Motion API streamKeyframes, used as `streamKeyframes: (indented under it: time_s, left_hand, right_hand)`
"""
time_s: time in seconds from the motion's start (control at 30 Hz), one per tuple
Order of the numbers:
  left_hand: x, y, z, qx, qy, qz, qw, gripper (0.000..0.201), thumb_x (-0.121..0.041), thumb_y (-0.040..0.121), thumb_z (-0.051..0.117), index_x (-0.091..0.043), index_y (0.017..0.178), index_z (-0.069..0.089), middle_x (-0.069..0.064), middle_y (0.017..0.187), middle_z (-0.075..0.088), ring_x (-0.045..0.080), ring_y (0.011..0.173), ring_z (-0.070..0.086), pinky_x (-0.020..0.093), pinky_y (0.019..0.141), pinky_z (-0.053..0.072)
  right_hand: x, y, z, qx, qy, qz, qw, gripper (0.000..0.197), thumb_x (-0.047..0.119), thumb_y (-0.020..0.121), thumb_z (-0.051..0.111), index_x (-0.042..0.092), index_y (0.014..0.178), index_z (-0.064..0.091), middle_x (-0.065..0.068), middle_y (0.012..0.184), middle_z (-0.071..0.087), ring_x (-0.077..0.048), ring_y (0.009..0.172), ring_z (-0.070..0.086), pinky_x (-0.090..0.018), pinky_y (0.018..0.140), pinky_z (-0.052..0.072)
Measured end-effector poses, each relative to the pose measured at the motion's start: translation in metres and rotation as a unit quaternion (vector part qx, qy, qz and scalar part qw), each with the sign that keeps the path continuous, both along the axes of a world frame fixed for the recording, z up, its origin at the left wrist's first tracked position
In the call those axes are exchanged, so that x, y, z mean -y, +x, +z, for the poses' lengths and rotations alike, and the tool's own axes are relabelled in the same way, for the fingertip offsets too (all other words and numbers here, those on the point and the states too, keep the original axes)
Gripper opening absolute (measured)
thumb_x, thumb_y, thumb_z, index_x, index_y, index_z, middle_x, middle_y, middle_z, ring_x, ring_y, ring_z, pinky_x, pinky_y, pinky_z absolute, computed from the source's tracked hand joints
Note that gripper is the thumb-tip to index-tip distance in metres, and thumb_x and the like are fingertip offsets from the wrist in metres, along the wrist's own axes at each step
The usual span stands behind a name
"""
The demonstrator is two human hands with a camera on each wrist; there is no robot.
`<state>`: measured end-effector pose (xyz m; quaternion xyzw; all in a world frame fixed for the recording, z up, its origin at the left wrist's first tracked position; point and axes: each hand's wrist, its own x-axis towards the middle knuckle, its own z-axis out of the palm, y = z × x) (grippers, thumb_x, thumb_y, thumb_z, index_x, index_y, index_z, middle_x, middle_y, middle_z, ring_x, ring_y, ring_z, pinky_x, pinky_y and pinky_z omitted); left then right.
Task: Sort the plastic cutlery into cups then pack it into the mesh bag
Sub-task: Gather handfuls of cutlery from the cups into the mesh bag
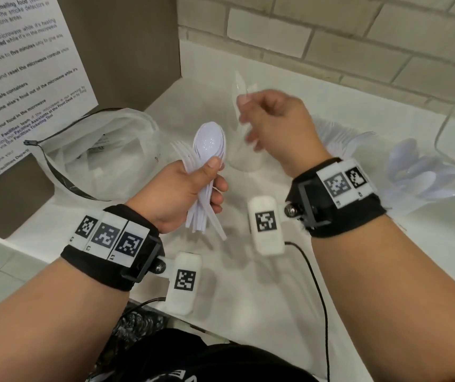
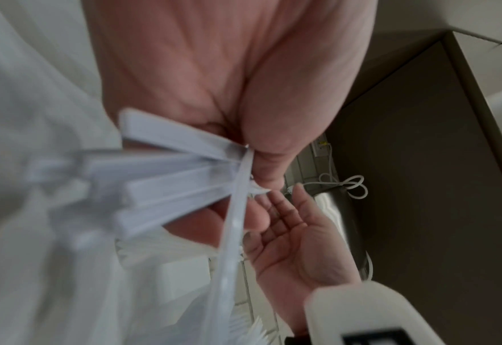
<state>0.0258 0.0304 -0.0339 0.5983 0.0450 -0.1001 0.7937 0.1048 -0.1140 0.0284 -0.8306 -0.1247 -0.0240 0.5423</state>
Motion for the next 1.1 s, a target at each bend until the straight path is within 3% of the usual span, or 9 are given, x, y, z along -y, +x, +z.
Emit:
streamKeyframes:
  time_s: [0.1,0.2,0.33,0.4,0.5,0.57,0.7,0.87,1.1]
  left_hand:
    - [0.007,0.001,0.001,0.002,0.014,-0.009,1.0,0.022,-0.031,0.094,0.05,-0.01,0.099,0.058,0.0,0.068,0.059,0.014,0.058,0.052,0.03,0.06,0.048]
    - [0.016,0.001,0.001,0.002,0.034,-0.028,0.999,0.023,-0.027,0.097,0.05,-0.006,0.104,0.056,0.001,0.065,0.056,0.014,0.056,0.052,0.031,0.058,0.049]
    - [0.028,0.004,0.001,0.04,0.164,-0.001,0.986,0.008,-0.012,0.096,0.047,-0.007,0.094,0.053,0.001,0.062,0.048,0.013,0.051,0.049,0.034,0.059,0.05]
    - [0.031,0.006,0.001,0.057,0.215,-0.004,0.975,0.019,-0.009,0.09,0.049,-0.01,0.108,0.054,0.004,0.074,0.052,0.012,0.055,0.049,0.033,0.059,0.048]
    - [0.034,0.005,0.001,0.056,0.2,-0.004,0.978,0.041,-0.016,0.079,0.066,-0.014,0.115,0.046,0.006,0.099,0.06,0.011,0.067,0.056,0.03,0.058,0.049]
    - [0.035,0.003,0.0,0.061,0.165,-0.017,0.984,0.037,-0.013,0.082,0.072,-0.018,0.106,0.044,0.003,0.092,0.057,0.01,0.071,0.055,0.028,0.06,0.05]
    - [0.029,0.0,-0.005,0.011,0.024,-0.041,0.999,0.04,-0.032,0.088,0.06,-0.013,0.121,0.048,-0.002,0.086,0.055,0.012,0.072,0.055,0.03,0.067,0.05]
    - [0.026,-0.002,-0.002,-0.015,-0.001,-0.027,1.0,0.025,-0.02,0.097,0.049,-0.017,0.12,0.059,-0.003,0.085,0.069,0.012,0.068,0.063,0.03,0.07,0.055]
    - [0.028,-0.003,0.004,-0.019,0.015,-0.012,1.0,0.022,-0.017,0.09,0.059,-0.012,0.112,0.063,0.001,0.093,0.075,0.017,0.074,0.072,0.032,0.074,0.06]
  right_hand:
    - [0.002,-0.02,-0.011,-0.089,-0.044,0.028,0.995,0.04,0.052,0.083,0.063,0.015,0.098,0.064,-0.005,0.084,0.067,-0.011,0.049,0.055,-0.025,0.046,0.042]
    - [0.004,-0.028,-0.024,-0.018,-0.045,0.029,0.998,0.043,0.042,0.078,0.073,0.024,0.113,0.057,0.009,0.101,0.058,0.002,0.071,0.052,-0.012,0.062,0.044]
    - [0.003,-0.039,-0.031,0.065,-0.07,0.01,0.995,0.029,0.043,0.067,0.081,0.027,0.084,0.063,0.008,0.107,0.046,0.005,0.094,0.046,-0.005,0.08,0.038]
    - [0.004,-0.043,-0.033,0.027,-0.093,0.016,0.995,0.027,0.046,0.066,0.081,0.026,0.075,0.067,0.011,0.099,0.041,0.006,0.094,0.045,-0.005,0.084,0.036]
    - [0.006,-0.042,-0.037,0.024,-0.111,0.019,0.993,0.013,0.033,0.078,0.074,0.023,0.076,0.065,0.008,0.097,0.041,0.01,0.083,0.045,-0.004,0.076,0.035]
    - [0.009,-0.039,-0.039,0.028,-0.095,0.001,0.995,0.013,0.027,0.085,0.066,0.016,0.079,0.064,0.001,0.098,0.048,0.004,0.079,0.049,-0.007,0.076,0.039]
    - [0.017,-0.034,-0.037,-0.039,0.07,-0.063,0.995,0.019,0.022,0.095,0.05,0.007,0.082,0.051,-0.01,0.08,0.064,-0.023,0.068,0.061,-0.04,0.07,0.053]
    - [0.022,-0.036,-0.023,-0.084,0.275,-0.079,0.955,0.007,0.013,0.1,0.039,0.013,0.093,0.041,-0.009,0.066,0.063,-0.025,0.051,0.065,-0.032,0.051,0.053]
    - [0.02,-0.037,-0.03,-0.142,0.167,-0.044,0.975,0.027,0.032,0.085,0.069,0.013,0.097,0.054,-0.001,0.071,0.055,-0.008,0.044,0.043,-0.021,0.039,0.033]
